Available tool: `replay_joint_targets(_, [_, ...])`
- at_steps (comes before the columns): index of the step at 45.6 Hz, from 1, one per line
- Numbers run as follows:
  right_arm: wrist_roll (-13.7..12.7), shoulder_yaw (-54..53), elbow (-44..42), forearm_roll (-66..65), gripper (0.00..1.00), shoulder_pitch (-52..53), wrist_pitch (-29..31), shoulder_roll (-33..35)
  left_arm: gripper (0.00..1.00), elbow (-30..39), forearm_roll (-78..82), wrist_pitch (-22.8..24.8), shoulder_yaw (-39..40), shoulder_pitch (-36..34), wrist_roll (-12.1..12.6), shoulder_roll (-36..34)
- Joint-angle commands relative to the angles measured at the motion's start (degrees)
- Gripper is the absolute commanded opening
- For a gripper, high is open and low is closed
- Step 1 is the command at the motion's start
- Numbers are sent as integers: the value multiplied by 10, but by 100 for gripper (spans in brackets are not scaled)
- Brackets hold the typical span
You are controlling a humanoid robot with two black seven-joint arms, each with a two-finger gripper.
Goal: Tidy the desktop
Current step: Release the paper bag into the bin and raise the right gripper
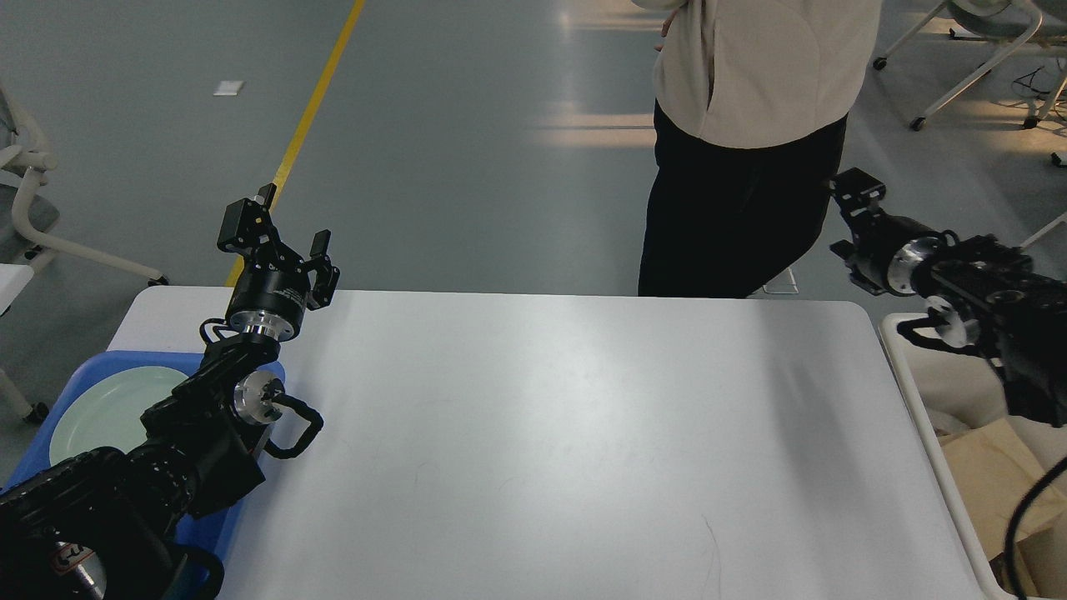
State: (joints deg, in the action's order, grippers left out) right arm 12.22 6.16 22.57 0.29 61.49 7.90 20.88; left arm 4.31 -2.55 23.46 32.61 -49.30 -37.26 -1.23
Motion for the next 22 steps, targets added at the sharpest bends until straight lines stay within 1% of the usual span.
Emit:
replay_joint_targets(1, [0, -142, -7, 1, 100, -13, -3, -72, 97, 0, 0, 0, 0, 0, 0, 0])
replay_joint_targets(5, [1, -220, -18, 0, 100, -17, -4, -115, 97, 0, 0, 0, 0, 0, 0, 0])
replay_joint_targets(11, [1, -289, -20, 1, 100, -21, -3, -154, 97, 0, 0, 0, 0, 0, 0, 0])
replay_joint_targets(17, [1, -313, -18, 1, 100, -19, -1, -182, 97, 0, 0, 0, 0, 0, 0, 0])
replay_joint_targets(22, [2, -324, -18, 1, 100, -20, -1, -189, 97, 0, 0, 0, 0, 0, 0, 0])
